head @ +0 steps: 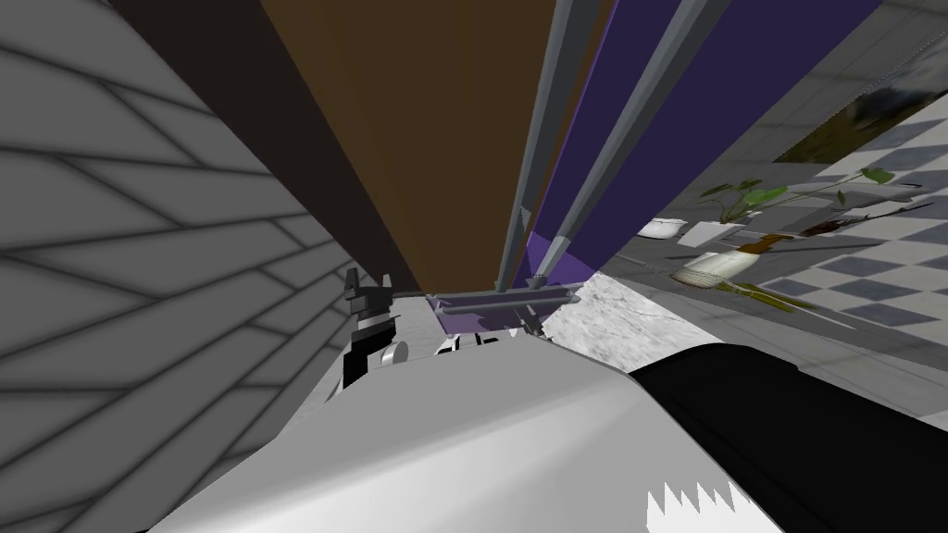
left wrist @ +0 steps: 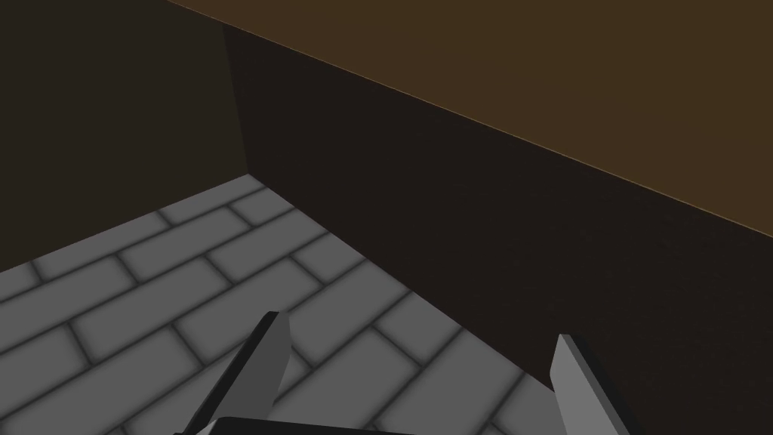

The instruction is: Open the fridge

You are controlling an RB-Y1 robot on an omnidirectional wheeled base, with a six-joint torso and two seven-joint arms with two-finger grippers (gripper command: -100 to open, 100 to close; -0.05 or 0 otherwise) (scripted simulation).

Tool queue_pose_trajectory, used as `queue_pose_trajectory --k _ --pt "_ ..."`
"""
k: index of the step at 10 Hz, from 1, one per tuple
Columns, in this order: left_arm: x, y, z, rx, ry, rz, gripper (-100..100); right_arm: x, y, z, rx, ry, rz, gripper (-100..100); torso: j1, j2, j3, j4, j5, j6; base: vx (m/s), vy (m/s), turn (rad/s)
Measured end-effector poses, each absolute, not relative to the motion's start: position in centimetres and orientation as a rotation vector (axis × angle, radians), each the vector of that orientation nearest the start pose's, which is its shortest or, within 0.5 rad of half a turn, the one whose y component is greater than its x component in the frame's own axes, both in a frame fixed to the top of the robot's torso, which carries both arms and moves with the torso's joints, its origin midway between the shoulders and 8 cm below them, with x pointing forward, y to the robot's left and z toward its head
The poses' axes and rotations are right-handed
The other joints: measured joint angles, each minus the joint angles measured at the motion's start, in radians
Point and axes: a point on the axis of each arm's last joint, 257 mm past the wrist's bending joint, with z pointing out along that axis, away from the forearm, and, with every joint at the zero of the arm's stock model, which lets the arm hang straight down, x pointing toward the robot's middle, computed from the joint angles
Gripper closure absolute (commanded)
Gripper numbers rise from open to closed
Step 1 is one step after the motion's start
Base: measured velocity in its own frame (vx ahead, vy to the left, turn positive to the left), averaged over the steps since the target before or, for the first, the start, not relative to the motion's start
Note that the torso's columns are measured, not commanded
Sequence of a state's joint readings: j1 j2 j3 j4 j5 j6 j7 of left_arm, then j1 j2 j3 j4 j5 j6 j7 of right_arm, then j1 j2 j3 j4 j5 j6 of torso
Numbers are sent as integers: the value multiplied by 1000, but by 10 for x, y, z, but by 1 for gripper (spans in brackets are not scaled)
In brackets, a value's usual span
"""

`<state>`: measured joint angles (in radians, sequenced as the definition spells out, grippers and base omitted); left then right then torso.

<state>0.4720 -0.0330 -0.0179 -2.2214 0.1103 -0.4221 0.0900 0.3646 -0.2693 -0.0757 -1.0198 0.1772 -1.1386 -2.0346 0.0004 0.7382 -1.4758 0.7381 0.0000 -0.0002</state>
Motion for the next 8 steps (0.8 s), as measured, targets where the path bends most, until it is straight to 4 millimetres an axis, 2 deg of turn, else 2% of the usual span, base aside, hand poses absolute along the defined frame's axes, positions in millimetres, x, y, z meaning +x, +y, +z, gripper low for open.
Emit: queue_pose_trajectory --k 8 --pt "369 289 -9 -879 559 -1456 0 298 -349 -368 -1882 226 -2146 -100 -1 0 0 0 0 0 26 32 39"
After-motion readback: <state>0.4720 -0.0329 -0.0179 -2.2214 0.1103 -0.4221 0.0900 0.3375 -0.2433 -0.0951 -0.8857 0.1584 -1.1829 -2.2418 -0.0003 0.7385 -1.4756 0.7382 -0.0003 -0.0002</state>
